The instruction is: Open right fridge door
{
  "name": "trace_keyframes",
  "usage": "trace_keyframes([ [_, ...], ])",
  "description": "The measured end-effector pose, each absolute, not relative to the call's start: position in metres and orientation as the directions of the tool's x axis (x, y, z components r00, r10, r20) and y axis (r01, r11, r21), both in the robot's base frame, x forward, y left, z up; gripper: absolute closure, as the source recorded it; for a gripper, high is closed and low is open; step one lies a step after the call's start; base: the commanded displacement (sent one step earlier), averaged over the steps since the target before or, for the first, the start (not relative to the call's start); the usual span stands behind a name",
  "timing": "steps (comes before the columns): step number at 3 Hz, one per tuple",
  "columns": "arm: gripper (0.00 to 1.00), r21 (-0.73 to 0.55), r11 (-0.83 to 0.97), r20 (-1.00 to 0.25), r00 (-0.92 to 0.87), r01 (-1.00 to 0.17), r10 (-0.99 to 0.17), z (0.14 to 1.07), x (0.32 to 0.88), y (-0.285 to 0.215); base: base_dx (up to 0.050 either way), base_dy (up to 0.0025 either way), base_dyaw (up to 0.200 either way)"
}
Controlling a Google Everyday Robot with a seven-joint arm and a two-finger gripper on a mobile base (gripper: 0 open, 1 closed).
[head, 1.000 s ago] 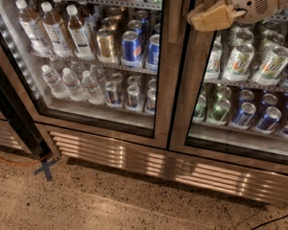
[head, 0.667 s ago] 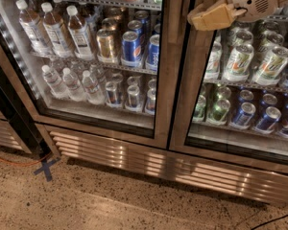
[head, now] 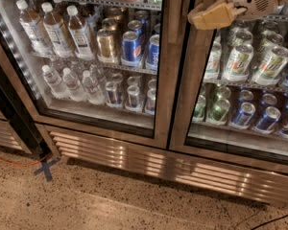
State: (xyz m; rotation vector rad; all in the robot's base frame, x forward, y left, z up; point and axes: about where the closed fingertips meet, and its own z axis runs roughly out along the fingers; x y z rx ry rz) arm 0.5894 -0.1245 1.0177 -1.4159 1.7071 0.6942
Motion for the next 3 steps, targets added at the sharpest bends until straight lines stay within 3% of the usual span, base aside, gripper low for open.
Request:
trace_keyframes([
  [1,1.00,-0.075,0.225,-0.842,-0.059,-0.972,-0.536,1.0081,0.6017,-0.1263,-0.050,0.00022,-0.002],
  [3,1.00,-0.075,0.225,-0.842,-0.059,-0.972,-0.536,1.0136,0.6096,-0.1221,0.000,0.00000,0.000],
])
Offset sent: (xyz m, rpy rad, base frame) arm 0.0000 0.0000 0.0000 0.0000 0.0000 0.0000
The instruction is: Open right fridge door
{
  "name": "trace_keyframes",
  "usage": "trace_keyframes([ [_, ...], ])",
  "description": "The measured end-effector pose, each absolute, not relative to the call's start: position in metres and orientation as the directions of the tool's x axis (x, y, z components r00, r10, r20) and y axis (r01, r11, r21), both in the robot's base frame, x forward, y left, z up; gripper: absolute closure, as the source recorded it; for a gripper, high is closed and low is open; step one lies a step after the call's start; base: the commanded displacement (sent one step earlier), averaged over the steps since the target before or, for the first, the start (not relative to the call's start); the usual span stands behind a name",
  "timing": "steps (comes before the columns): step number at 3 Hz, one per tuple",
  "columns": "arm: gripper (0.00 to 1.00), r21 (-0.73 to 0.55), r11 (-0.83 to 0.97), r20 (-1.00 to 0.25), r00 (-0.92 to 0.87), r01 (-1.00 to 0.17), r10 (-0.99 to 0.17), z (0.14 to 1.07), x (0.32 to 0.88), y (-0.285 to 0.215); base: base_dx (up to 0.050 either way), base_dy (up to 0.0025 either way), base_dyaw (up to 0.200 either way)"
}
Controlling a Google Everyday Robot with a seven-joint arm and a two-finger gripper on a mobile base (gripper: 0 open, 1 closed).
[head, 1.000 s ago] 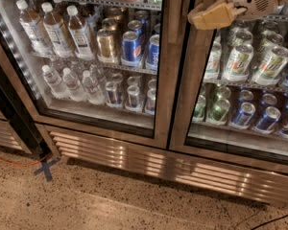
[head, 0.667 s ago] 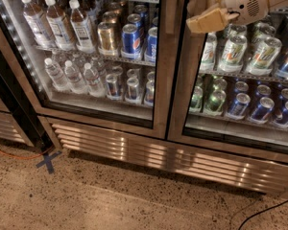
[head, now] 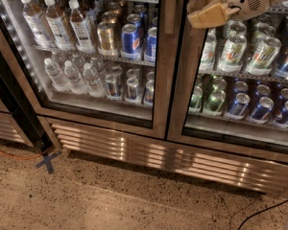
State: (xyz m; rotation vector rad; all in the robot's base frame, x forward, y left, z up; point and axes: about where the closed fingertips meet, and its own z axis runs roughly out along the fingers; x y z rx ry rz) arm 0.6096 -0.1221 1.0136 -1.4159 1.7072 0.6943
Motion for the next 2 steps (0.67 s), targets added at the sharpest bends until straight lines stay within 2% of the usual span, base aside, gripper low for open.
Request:
trace_keyframes([
  [2,1.00,-0.075,0.225,-0.842,-0.059,-0.972,-0.536,1.0178,0.6238,-0.1216,0.000,0.00000,0.000],
])
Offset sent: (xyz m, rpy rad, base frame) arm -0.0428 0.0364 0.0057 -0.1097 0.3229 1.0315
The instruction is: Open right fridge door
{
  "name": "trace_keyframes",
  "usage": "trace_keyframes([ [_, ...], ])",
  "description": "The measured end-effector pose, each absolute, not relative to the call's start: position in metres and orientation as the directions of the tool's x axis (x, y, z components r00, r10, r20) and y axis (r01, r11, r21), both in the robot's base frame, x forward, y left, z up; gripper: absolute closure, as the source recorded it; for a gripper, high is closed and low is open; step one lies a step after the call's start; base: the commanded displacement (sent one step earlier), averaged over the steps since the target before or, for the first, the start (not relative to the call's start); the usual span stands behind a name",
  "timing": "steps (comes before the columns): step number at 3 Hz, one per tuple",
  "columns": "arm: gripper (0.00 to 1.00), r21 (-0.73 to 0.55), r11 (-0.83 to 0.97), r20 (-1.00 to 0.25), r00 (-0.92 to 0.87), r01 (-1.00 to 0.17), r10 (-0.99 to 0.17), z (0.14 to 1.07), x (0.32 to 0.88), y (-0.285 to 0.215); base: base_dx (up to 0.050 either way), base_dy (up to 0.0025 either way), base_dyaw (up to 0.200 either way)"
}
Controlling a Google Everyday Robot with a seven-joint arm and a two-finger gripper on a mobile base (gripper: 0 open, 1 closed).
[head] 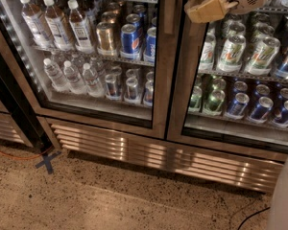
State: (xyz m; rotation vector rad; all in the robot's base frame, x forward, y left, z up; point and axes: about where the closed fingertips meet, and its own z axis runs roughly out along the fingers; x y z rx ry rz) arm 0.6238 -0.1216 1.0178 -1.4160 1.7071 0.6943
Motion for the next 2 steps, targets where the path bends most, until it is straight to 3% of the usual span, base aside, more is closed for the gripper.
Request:
trace_keyframes([
  [2,1.00,-0.075,0.225,-0.842,-0.059,-0.972,-0.536,1.0181,0.6477,-0.1200,0.000,0.00000,0.000],
])
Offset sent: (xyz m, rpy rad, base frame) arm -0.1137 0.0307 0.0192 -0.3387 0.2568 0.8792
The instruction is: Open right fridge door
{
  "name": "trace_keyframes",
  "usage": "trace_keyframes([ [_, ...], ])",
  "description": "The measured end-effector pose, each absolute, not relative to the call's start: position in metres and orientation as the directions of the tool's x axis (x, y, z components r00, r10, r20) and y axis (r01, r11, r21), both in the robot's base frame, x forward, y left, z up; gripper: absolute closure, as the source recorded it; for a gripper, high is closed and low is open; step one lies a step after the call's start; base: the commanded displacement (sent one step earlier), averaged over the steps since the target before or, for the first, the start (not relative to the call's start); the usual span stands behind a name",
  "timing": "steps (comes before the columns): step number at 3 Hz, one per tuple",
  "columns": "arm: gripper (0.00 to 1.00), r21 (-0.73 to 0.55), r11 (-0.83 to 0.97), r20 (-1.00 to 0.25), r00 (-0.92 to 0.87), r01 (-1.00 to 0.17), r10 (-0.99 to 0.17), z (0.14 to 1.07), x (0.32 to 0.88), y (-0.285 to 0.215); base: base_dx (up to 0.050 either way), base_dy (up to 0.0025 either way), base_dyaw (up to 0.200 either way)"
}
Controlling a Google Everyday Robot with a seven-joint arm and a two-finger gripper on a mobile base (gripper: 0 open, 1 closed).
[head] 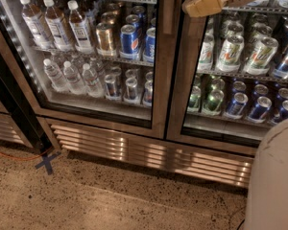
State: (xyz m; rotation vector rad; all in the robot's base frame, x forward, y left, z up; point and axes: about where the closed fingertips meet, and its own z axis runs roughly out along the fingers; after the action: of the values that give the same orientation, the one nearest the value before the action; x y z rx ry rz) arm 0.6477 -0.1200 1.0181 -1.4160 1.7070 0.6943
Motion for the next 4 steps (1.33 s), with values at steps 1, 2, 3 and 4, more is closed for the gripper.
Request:
trace_keyframes([
  [1,1.00,-0.075,0.225,-0.842,-0.059,-0.972,-0.536,1.014,0.653,-0.120,0.000,0.00000,0.000],
  [2,1.00,-0.075,0.225,-0.842,-0.059,-0.972,-0.536,1.018,0.661,-0.110,0.000,0.00000,0.000],
  [3,1.00,-0.075,0.225,-0.842,-0.059,-0.972,-0.536,1.018,0.661,-0.110,-0.050,0.00002,0.000],
  [4,1.00,-0.075,0.224,-0.842,-0.059,-0.972,-0.536,1.018,0.661,-0.110,0.000,0.00000,0.000],
])
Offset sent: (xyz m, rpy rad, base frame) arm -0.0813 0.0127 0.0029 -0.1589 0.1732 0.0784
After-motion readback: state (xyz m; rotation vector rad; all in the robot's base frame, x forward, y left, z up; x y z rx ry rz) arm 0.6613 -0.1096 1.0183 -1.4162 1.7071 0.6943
